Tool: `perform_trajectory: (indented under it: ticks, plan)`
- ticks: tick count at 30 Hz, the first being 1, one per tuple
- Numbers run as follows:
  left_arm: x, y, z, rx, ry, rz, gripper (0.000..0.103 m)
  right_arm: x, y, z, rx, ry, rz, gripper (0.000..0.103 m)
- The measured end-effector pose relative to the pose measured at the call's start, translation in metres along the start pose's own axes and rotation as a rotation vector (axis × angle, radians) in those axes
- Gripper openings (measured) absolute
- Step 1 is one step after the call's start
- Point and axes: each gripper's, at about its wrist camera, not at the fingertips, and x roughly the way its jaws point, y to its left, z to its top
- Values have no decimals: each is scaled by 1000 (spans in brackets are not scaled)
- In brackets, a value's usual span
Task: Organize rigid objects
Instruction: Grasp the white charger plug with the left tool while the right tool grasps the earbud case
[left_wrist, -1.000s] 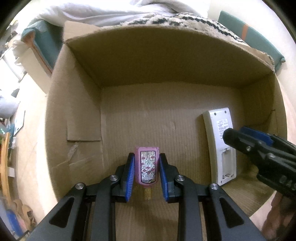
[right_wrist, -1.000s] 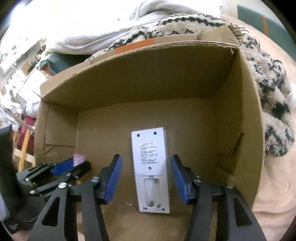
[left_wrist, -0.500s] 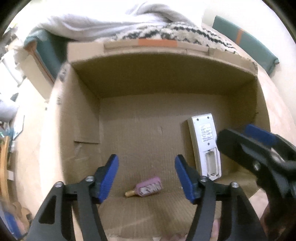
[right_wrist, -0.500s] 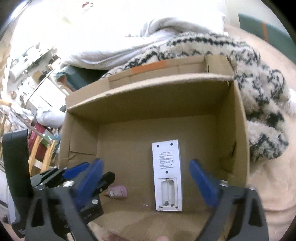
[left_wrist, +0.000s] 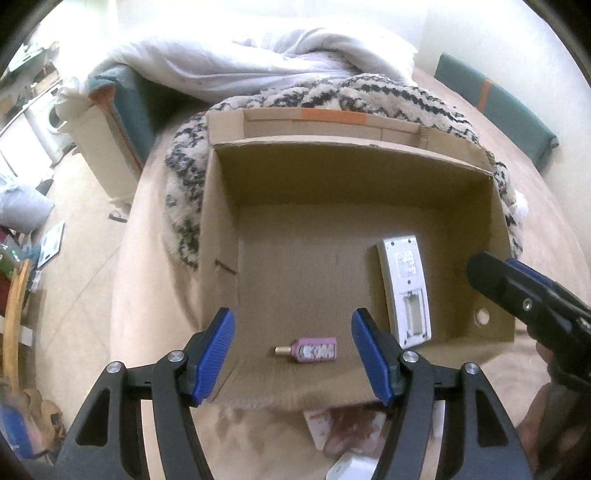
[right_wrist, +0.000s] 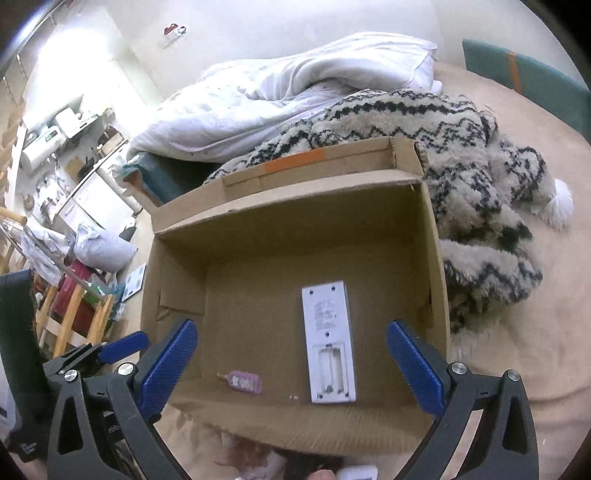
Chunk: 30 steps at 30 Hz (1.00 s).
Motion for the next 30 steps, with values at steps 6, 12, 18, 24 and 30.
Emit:
perform_trajectory:
  ticks: [6, 12, 18, 24, 30]
  plan:
    - [-19, 16, -20, -50, 2, 6, 63, -23, 3, -18, -36, -37, -34, 103]
    - [-35, 33, -46, -155, 24, -9, 63, -39, -4, -37, -4, 2, -45, 103]
    - [-32, 43, -69, -227, 52, 34, 63, -47, -9, -66, 27, 56, -101, 103]
    - [-6, 40, -98, -262, 142, 37, 63, -40, -17, -79, 70, 107, -130, 103]
    - [16, -1, -127, -199, 266, -46, 63, -29, -18, -80, 75, 146, -150, 103]
